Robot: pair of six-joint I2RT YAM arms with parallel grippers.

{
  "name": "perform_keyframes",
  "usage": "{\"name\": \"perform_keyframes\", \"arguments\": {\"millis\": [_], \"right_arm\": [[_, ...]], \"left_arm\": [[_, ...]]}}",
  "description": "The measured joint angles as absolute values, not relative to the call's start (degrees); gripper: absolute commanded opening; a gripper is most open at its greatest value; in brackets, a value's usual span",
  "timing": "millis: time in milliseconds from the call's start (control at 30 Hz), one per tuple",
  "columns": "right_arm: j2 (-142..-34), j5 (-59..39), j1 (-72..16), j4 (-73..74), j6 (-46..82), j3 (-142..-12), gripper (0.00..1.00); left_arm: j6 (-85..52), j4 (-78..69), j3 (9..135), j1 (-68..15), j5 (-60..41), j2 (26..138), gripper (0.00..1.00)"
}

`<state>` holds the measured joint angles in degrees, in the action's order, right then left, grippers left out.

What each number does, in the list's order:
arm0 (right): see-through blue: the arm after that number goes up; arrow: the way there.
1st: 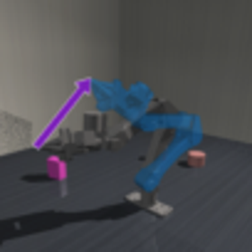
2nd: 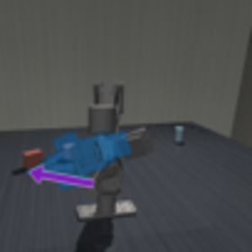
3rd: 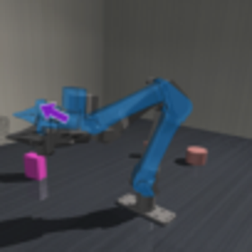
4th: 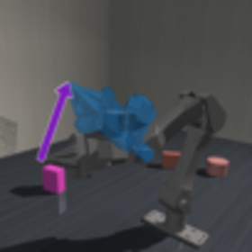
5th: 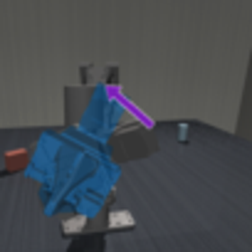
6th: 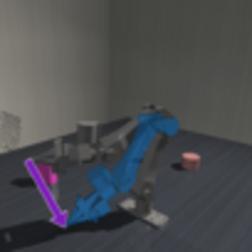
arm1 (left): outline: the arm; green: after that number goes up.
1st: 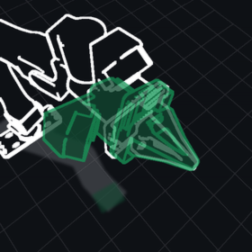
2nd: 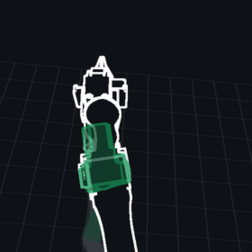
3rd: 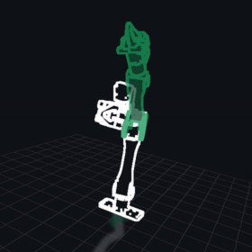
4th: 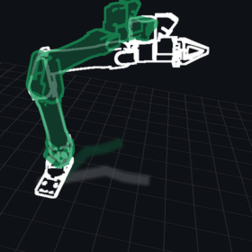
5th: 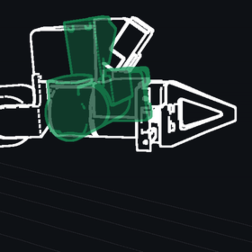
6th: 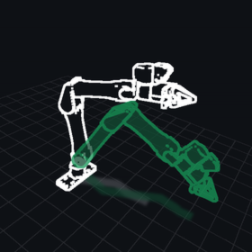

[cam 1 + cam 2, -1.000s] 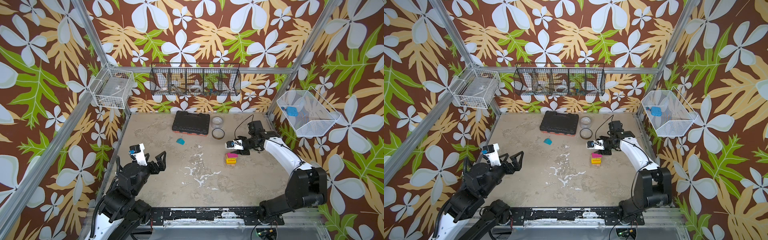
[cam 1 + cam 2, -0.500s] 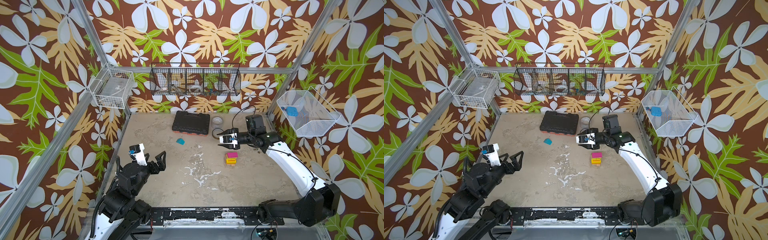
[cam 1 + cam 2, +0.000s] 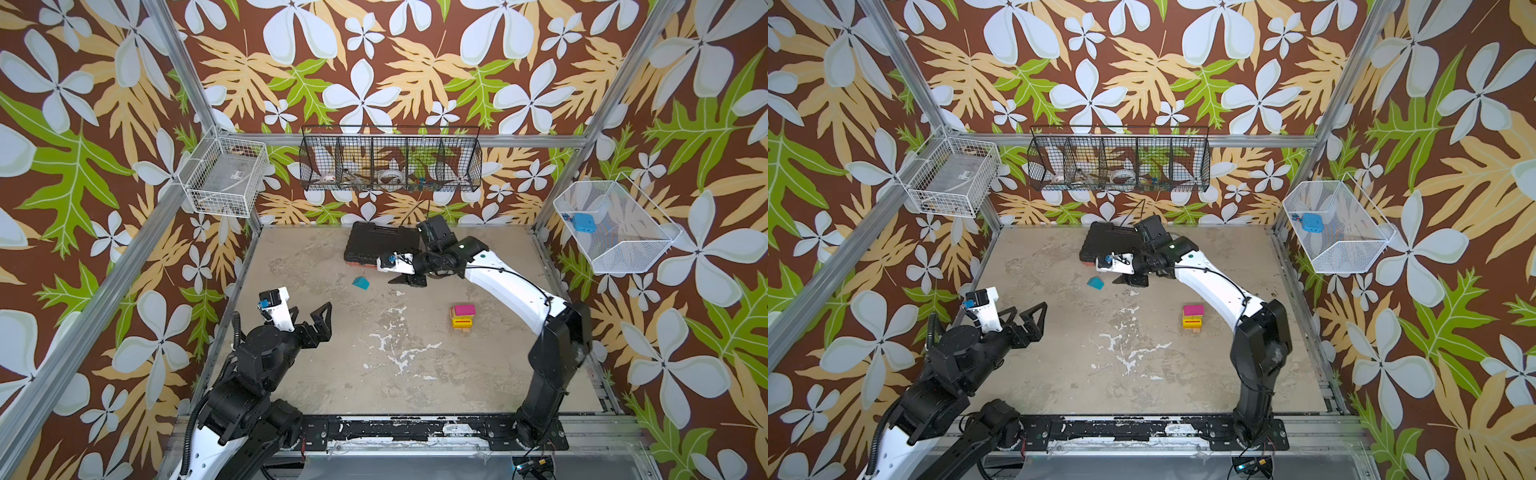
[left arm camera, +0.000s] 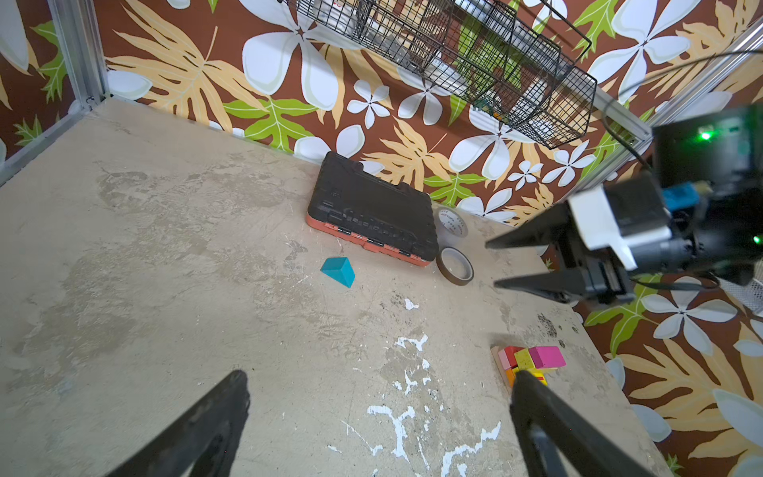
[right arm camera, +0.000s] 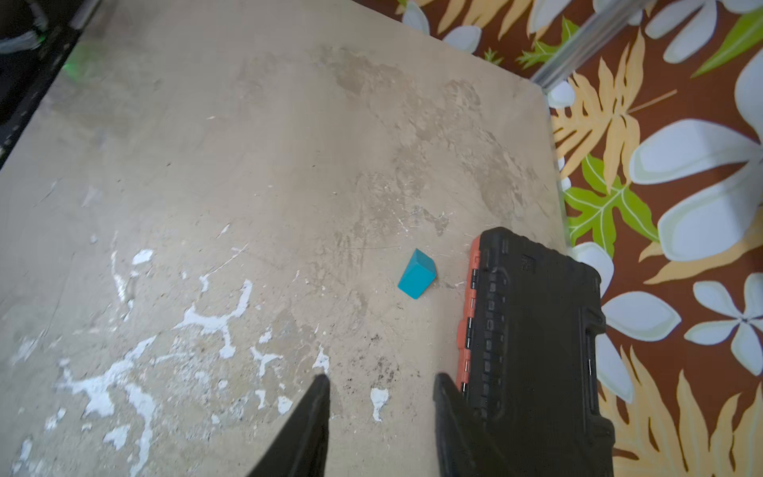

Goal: Build the wood block tower
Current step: 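Swing the right gripper over to the teal block by the case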

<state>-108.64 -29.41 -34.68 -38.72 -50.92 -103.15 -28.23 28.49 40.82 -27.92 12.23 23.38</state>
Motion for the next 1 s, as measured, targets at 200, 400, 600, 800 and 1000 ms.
{"name": "perform_keyframes", "arguments": {"millis": [200, 400, 600, 800, 1000], "right_arm": [[-115.81, -19.27, -35.88, -42.19, -37.89, -110.96, 1.00], [-114.67, -18.92, -36.67, -42.63, -31.66, -109.89, 1.00], [-108.62, -19.49, -35.27, -42.63, -33.17, -100.51, 1.00], [-100.77, -10.57, -34.54, -32.45, -31.90, -89.01, 1.00], [-108.97, -7.16, -34.54, -30.09, -28.69, -96.86, 0.98]], "left_arm": [[-28.23, 28.49, 40.80, -27.92, 12.23, 23.55, 1.00], [-28.21, 28.49, 40.80, -27.92, 12.23, 23.51, 1.00], [-28.21, 28.51, 40.75, -27.92, 12.23, 23.24, 1.00], [-28.23, 28.51, 40.75, -27.92, 12.56, 22.98, 1.00], [-28.23, 28.51, 40.75, -27.92, 12.75, 22.98, 1.00]]}}
